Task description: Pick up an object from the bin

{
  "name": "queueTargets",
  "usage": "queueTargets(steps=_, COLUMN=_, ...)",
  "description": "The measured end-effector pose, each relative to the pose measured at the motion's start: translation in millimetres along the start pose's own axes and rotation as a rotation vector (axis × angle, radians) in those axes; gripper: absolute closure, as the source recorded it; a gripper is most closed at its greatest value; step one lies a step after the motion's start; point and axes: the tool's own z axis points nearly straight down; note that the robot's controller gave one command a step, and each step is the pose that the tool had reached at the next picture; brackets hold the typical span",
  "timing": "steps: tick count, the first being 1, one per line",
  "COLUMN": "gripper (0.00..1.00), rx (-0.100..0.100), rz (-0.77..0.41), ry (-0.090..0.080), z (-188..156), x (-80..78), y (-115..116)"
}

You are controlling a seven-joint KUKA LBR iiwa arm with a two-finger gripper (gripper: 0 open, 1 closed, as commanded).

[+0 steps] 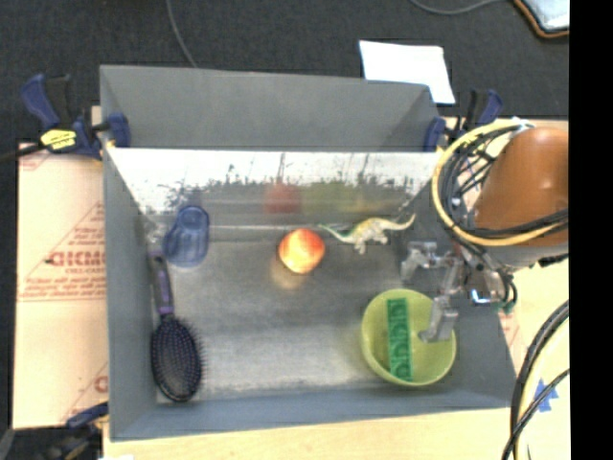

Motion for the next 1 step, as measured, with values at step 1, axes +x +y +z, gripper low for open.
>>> queueTargets(steps=1, gripper=0.00, rx=0.000, rz=0.000, ry=0.000, z=0.0, x=0.0, y=0.0)
